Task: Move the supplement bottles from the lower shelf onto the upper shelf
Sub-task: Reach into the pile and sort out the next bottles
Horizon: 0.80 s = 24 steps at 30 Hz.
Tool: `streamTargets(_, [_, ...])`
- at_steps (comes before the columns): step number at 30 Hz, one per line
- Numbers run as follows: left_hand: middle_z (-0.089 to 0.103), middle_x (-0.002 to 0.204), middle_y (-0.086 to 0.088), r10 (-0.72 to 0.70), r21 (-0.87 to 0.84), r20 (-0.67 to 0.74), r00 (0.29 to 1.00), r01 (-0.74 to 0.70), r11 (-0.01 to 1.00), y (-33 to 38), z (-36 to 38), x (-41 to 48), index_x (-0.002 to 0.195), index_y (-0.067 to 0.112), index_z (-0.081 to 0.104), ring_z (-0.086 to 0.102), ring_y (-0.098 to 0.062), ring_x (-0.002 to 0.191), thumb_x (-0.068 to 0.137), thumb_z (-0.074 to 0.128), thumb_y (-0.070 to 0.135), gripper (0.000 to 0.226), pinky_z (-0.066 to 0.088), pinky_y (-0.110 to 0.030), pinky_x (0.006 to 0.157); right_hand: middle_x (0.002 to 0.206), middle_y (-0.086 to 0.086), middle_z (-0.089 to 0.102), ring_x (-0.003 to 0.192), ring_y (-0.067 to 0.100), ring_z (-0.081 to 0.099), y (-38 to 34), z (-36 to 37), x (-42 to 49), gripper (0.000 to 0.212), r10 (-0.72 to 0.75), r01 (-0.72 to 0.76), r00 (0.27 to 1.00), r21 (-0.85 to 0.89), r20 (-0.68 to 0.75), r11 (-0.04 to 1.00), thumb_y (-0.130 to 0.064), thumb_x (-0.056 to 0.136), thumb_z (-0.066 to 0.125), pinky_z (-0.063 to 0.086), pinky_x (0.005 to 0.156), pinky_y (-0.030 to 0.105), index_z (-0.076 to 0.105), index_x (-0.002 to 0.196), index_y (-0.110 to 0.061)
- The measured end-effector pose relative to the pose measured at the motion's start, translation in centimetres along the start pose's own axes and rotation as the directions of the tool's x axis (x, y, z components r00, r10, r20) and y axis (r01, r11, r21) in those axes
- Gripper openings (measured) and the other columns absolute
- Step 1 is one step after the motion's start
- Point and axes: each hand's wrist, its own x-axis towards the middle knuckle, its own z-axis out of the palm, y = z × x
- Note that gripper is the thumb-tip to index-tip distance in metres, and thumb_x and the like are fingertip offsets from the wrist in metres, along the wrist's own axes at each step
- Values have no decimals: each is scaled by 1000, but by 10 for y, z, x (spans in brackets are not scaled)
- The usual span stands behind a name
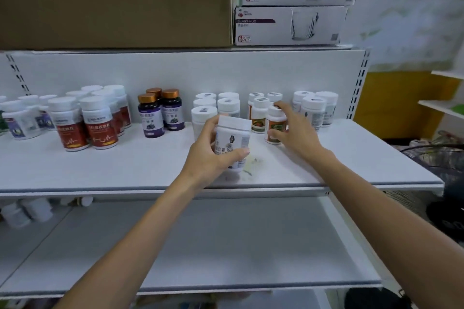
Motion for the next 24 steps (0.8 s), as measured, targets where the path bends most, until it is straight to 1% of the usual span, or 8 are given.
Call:
streamTargets(6, [54, 108, 13, -32, 124, -17, 999, 34, 992, 4, 14, 15, 129, 29, 28, 55, 0, 96, 81, 70, 24, 64, 49, -19, 79, 118, 19, 51, 111, 36, 51, 4, 11, 28, 60, 61, -61, 998, -186, -7, 981, -29, 88, 61, 43, 82, 44, 28, 138, -26])
streamTargets(9, [48, 105, 23, -35, 146, -4, 999, 35, 989, 7, 16, 19, 127, 34, 20, 52, 6, 95, 81, 70, 23, 68, 47, -20, 82, 123, 19, 46, 114, 36, 50, 3, 13, 30, 62, 74, -71, 997, -161, 7, 984, -29, 91, 57, 42, 87, 45, 23, 143, -28])
streamTargets(12, [45, 106, 25, -55, 204, 52, 997, 44, 978, 9, 20, 18, 132, 35, 13, 50, 8, 95, 78, 73, 16, 83, 44, -12, 77, 133, 20, 39, 120, 38, 46, 2, 10, 26, 73, 101, -97, 995, -120, 25, 988, -33, 91, 57, 41, 92, 48, 11, 148, -29])
streamTargets(15, [47, 106, 17, -72, 215, 32, 997, 63, 975, 12, 28, 19, 137, 26, 15, 51, 4, 93, 75, 73, 9, 87, 42, -8, 71, 128, 17, 43, 116, 34, 47, -1, 0, 18, 63, 30, -43, 991, -95, -133, 995, -36, 93, 51, 42, 87, 43, 21, 147, -22])
streamTargets(18, [52, 107, 10, -56, 179, -69, 996, 67, 981, 15, 43, 24, 126, 20, 33, 54, -5, 95, 71, 79, 18, 72, 42, -8, 66, 109, 5, 58, 99, 22, 57, -10, -16, 3, 41, 12, 36, 973, 202, -231, 979, -39, 94, 49, 44, 82, 34, 47, 129, -17])
streamTargets(21, [58, 98, 15, 12, 153, -111, 994, 6, 988, 18, 67, 30, 115, 22, 42, 57, 2, 88, 68, 82, 23, 61, 45, -7, 62, 103, 1, 64, 94, 17, 63, -12, -31, -15, 38, 52, -60, 998, 595, 31, 802, -43, 92, 52, 52, 77, 31, 52, 123, -21])
streamTargets(23, [60, 95, 18, 40, 93, -93, 995, -31, 995, 21, 86, 31, 114, 23, 46, 57, 9, 81, 66, 83, 22, 60, 44, -5, 62, 109, 2, 64, 100, 17, 63, -3, -40, -26, 40, -4, -90, 991, 679, 135, 729, -42, 88, 60, 55, 81, 36, 51, 123, -26])
streamTargets(24, [61, 94, 17, 57, 88, -73, 996, -50, 995, 22, 95, 32, 113, 23, 47, 58, 8, 80, 66, 84, 23, 60, 44, -4, 63, 108, -2, 65, 101, 15, 63, 3, -46, -31, 40, -32, -64, 991, 665, 131, 744, -39, 84, 66, 55, 83, 35, 51, 120, -28])
